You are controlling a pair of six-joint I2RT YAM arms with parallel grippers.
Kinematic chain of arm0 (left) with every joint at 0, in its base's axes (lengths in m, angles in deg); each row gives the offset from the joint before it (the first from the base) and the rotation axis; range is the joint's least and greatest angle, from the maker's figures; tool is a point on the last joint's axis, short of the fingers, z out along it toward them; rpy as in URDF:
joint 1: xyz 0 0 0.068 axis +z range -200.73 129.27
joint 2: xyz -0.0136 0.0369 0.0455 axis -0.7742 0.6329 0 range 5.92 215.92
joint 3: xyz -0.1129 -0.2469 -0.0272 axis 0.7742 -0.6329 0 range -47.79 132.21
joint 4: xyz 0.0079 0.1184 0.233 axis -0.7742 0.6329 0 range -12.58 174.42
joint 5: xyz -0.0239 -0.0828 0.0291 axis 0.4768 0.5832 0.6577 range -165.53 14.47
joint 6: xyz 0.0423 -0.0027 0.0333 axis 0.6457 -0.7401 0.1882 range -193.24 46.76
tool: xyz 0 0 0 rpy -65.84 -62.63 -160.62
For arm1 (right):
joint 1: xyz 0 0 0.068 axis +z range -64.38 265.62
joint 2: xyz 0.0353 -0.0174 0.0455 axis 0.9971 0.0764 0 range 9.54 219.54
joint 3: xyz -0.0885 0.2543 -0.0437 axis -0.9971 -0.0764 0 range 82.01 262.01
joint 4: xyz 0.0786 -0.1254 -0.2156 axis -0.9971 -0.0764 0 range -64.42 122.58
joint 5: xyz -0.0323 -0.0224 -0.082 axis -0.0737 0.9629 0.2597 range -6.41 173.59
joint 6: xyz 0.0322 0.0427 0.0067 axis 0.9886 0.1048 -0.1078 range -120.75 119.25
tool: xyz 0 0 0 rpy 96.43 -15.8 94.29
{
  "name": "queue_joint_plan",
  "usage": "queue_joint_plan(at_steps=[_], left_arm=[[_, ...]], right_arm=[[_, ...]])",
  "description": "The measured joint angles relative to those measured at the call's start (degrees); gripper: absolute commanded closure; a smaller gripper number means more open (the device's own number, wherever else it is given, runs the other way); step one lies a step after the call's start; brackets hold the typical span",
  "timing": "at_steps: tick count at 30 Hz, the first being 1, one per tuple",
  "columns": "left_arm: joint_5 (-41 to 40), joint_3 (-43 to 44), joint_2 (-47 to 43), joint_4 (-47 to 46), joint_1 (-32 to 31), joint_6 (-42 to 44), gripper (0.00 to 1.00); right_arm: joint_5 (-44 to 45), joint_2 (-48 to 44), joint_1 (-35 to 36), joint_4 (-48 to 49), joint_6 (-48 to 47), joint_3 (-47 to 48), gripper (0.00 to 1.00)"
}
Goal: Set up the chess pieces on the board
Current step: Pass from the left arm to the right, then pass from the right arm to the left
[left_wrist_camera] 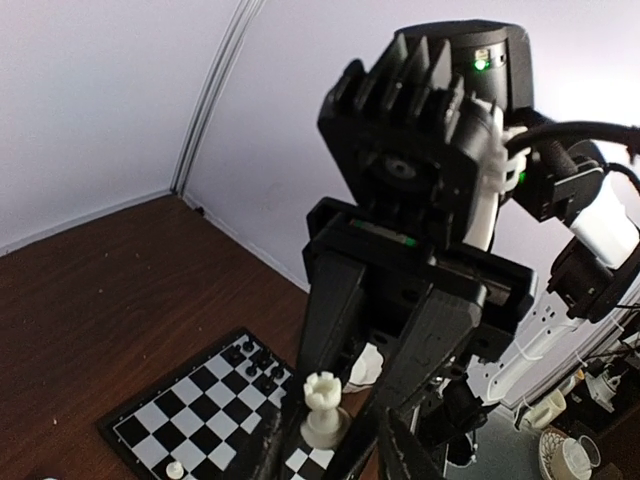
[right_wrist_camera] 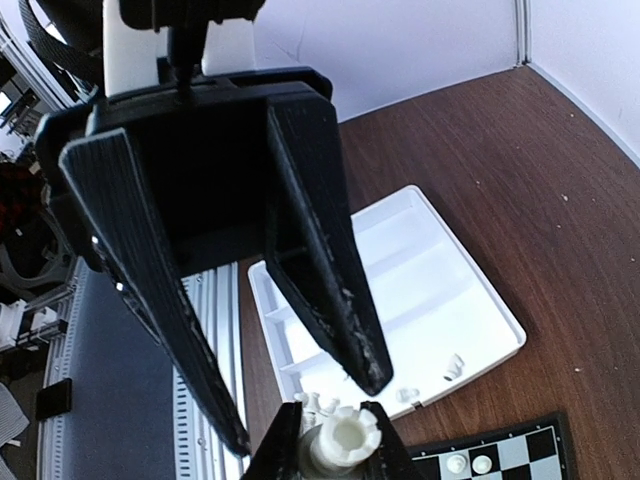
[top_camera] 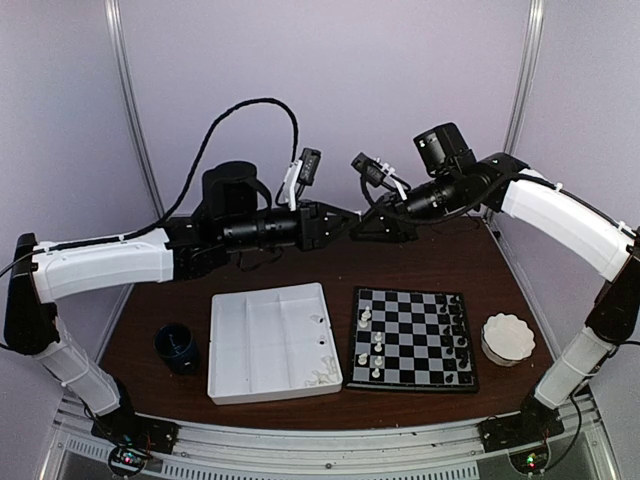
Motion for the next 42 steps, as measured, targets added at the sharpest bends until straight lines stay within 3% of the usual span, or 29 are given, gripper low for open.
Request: queue_joint_plan(at_steps=[7,19,35,38,42], left_arm=[[-0.52,4.74,0.00,10.91,0.11,-0.90,0.66],[3.54,8.09,2.99,15.82,1.25,-5.84,0.67],[6.97,10.47,5.42,19.74,1.25,-6.54,0.87],[7.08,10.47,5.42,19.91,1.25,-6.14,0.91],[7.08,10.47,5.42,20.15,1.22,-4.63,0.92]], right_arm=[[6.43,0.00,0.50,-3.87,-5.68,0.00,0.97],[11.26,0.00,2.80,-6.91,-10.45,0.00,0.97],[14.58,0.00,4.52,-8.07,-12.76,0.00,0.97],[15.17,-0.02,4.74,-8.20,-13.09,0.00,0.91],[15.50,-0.35,4.79,-8.81,-13.46,0.00,0.65]])
